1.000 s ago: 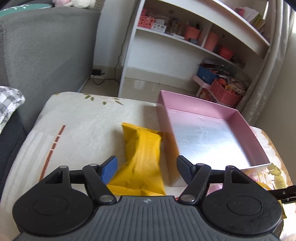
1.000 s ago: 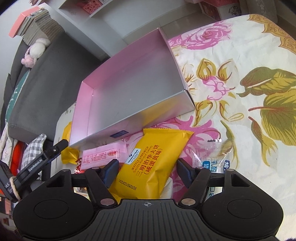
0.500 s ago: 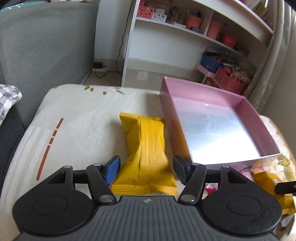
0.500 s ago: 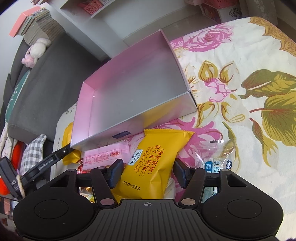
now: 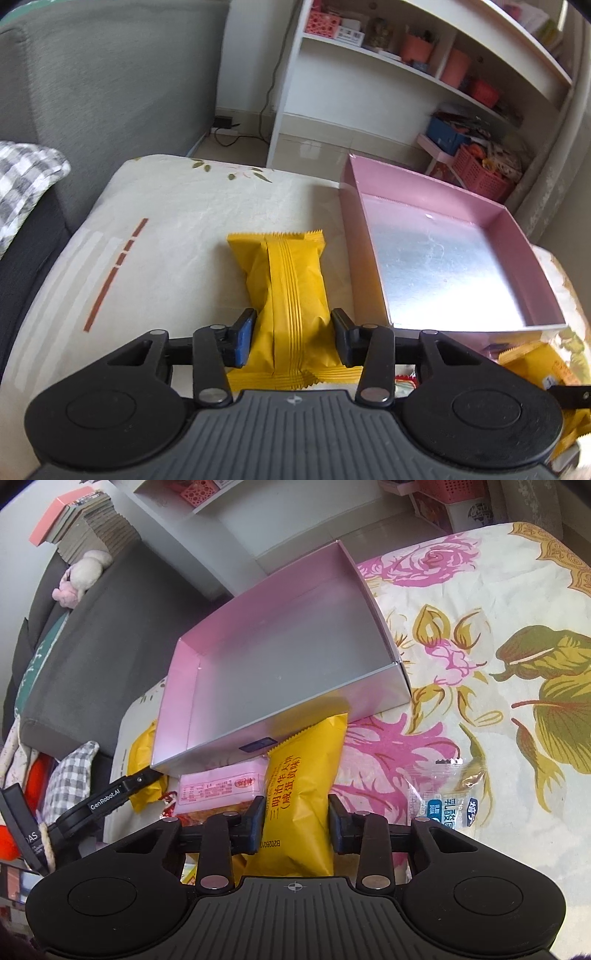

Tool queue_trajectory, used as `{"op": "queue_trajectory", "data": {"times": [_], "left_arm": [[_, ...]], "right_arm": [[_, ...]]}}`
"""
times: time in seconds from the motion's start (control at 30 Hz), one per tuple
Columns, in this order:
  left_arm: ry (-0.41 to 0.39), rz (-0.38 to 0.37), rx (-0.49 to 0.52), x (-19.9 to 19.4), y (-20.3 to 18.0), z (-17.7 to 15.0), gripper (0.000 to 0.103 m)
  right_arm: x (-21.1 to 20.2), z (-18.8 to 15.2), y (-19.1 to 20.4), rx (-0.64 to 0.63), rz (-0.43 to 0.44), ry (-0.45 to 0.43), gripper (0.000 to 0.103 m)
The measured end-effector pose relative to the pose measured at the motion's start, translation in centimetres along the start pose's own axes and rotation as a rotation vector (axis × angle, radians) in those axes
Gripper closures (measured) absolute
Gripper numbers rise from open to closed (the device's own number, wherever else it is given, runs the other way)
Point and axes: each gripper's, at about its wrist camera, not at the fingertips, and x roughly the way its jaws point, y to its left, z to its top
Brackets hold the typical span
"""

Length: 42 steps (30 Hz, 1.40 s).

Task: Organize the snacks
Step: 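Close left gripper on yellow pillow snack while right gripper closes on yellow packet, then carry both yellow snacks in the grippers over the pink box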

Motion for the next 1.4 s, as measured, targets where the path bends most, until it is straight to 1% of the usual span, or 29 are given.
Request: {"op": "queue_trajectory", "data": {"times": [0.1, 0.17, 0.27, 0.43, 0.6, 0.73, 0.9, 1.03, 1.13, 1.23, 1.4], "left_arm": [[0.000, -0.006, -0.061, -0.4, 0.7, 0.3, 0.066], [0.005, -0.011, -0.082, -0.6, 1.0, 0.3, 0.067], [0.000, -0.007, -0.075, -0.9, 1.0, 0.3, 0.067], [-0.022, -0.025, -0.075, -1.5, 0.4, 0.6, 0.068], [-0.060, -0.021, -0.039, -2.5, -0.4, 1.0, 0.068], [-0.087, -0.033, -0.031, -3.1, -1.1, 1.3, 0.068], [-0.113, -0.051, -0.003, -3.4, -2.4, 0.8, 0.068], [-0.114, -0.069, 0.027, -3.3, -3.4, 0.4, 0.068], [-0.104, -0.080, 0.042, -3.0, -3.9, 0.6, 0.068], [-0.108, -0.094, 0.064, -2.7, -4.5, 0.8, 0.068], [-0.092, -0.102, 0.101, -1.2, -5.6, 1.3, 0.068]], "right_arm": [[-0.3, 0.0, 0.0, 0.011, 0.005, -0.004, 0.070], [-0.4, 0.1, 0.0, 0.023, 0.008, -0.005, 0.070], [-0.7, 0.1, 0.1, 0.034, 0.021, -0.008, 0.070], [-1.4, 0.2, 0.7, 0.036, 0.034, -0.023, 0.070], [-2.4, 0.3, 1.3, 0.042, 0.054, -0.047, 0.070], [-2.9, 0.7, 1.5, 0.051, 0.062, -0.063, 0.070], [-3.6, 1.6, 1.6, 0.076, 0.075, -0.120, 0.070], [-3.6, 2.3, 1.3, 0.086, 0.076, -0.162, 0.070], [-3.1, 3.2, 1.1, 0.081, 0.054, -0.193, 0.070], [-2.4, 4.0, 0.6, 0.091, 0.051, -0.218, 0.070], [-1.3, 5.6, 0.2, 0.071, 0.049, -0.258, 0.070]]}}
